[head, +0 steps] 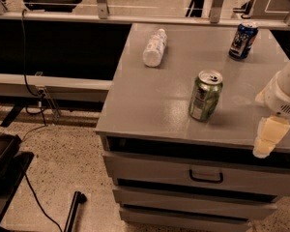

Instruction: Pick blue plastic bottle

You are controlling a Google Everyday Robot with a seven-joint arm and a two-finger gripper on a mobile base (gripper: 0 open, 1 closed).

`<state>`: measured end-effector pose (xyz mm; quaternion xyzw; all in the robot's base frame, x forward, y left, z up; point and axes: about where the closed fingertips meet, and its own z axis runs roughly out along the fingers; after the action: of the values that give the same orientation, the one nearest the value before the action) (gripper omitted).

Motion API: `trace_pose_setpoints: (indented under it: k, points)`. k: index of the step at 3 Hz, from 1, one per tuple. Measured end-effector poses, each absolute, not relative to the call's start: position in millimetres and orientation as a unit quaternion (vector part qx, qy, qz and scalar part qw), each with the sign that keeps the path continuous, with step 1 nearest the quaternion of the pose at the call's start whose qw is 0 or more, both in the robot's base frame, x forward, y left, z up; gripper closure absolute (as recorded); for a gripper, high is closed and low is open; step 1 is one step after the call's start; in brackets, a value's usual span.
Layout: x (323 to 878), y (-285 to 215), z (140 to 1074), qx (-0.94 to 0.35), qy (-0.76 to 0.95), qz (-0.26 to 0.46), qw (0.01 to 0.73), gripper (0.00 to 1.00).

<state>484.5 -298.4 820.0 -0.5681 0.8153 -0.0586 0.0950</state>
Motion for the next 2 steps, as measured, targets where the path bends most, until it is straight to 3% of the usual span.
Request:
trace_pose_setpoints:
  k: [2]
  points:
    - [467.9,-267.2,871.0,-0.609,0.778,-0.049,0.145,0.00]
